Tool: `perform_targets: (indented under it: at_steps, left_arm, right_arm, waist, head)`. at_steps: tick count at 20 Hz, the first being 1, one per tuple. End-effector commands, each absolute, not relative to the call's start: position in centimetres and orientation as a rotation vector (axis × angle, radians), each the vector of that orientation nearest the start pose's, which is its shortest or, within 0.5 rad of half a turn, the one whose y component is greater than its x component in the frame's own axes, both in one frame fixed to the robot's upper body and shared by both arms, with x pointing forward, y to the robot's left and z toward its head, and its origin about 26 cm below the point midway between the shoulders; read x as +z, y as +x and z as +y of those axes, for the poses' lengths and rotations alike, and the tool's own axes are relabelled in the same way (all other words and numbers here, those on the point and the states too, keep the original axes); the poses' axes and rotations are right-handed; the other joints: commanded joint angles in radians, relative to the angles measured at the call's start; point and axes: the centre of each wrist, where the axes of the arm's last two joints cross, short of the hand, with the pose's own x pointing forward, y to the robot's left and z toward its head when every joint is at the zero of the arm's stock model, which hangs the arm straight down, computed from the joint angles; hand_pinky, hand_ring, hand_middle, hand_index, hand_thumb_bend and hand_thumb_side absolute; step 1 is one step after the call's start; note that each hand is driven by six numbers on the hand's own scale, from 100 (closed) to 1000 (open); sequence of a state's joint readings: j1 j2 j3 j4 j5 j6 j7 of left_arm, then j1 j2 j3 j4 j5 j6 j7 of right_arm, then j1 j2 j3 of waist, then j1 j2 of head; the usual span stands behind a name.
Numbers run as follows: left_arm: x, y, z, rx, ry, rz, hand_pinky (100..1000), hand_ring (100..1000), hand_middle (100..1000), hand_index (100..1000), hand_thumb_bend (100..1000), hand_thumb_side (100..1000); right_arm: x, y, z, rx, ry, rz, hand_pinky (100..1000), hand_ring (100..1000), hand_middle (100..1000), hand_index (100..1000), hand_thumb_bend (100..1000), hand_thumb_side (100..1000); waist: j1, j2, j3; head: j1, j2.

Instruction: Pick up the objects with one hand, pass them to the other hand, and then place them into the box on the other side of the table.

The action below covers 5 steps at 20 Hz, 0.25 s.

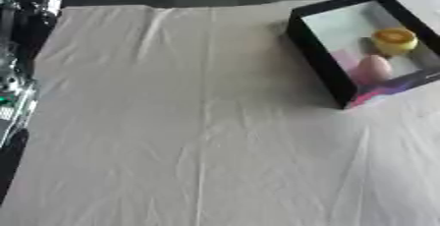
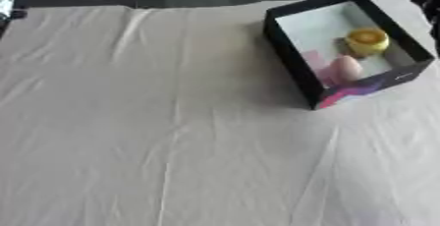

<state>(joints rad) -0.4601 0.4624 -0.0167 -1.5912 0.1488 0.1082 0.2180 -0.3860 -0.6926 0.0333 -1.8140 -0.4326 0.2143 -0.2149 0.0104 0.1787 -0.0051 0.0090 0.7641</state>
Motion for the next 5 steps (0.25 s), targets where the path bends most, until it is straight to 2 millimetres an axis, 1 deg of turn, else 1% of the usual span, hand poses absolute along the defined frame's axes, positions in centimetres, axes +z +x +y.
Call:
perform_targets:
  at_steps: [1, 5]
  left_arm:
    - [18.56, 36.75, 32.09, -0.062, 0.297, -1.974, 763, 689, 662, 828, 412, 679]
    - [18.27, 36.53, 33.01, -0.005, 0.239, -1.985, 758, 686, 667, 837, 425, 679]
  right_arm:
    - [24.0, 32.18, -32.5, 0.219, -0.204, -1.991, 1000, 1000, 970, 1000, 100, 752]
    - [23.34, 31.98, -32.57, 0.215, -0.184, -1.992, 1000, 1000, 971, 1000, 100, 760]
  waist:
    - [0.012, -0.025, 0.001]
    - [0.016, -0.021, 0.002]
  head:
    - [0.003, 0.006]
    - [0.004, 0.006]
